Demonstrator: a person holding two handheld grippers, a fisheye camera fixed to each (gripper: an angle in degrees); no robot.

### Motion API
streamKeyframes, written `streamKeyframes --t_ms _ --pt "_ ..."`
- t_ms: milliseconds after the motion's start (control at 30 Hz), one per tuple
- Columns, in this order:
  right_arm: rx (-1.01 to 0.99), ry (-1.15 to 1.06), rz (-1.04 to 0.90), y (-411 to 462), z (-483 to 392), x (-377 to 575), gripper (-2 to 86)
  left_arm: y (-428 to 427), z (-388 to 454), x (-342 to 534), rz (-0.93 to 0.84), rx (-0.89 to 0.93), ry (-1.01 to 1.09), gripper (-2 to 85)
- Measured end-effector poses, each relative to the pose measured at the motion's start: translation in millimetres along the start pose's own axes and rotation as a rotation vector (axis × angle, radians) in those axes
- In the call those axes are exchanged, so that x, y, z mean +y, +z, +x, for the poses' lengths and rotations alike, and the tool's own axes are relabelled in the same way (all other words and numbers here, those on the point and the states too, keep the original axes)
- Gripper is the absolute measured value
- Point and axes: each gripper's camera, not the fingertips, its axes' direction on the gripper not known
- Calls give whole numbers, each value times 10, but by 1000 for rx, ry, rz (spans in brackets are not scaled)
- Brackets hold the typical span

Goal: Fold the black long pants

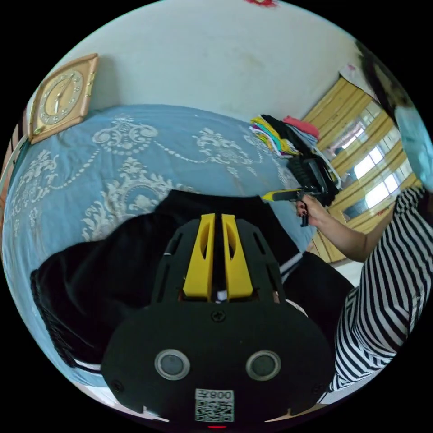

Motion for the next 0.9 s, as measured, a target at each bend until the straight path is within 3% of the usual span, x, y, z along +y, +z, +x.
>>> streamKeyframes --t_ms 167,200,267,333,467,567,633,700,900 --pt "-72 -60 -39 -61 -65 102 16 466 374 545 -194 -100 -67 11" --pt "-71 -70 -68 -18 -72 69 15 435 362 643 -113 -52 -133 10" --pt "-25 -65 -188 177 13 -43 13 433 363 697 -127 21 -203 13" --pt "-103 -35 -147 72 93 -58 14 361 507 745 -66 6 -203 19" --pt "-35 21 -76 -203 208 164 42 407 1113 833 -37 81 -73 66" --pt "-114 135 -104 -204 479 309 73 688 1656 905 -134 91 64 107" --pt "-151 164 -96 -202 571 332 79 864 1974 966 -196 45 169 119" --pt "-159 166 -95 -184 613 292 82 1033 2309 1026 -285 -118 294 128" --pt "-255 186 -109 5 710 85 85 1056 2652 1206 -321 -157 383 122"
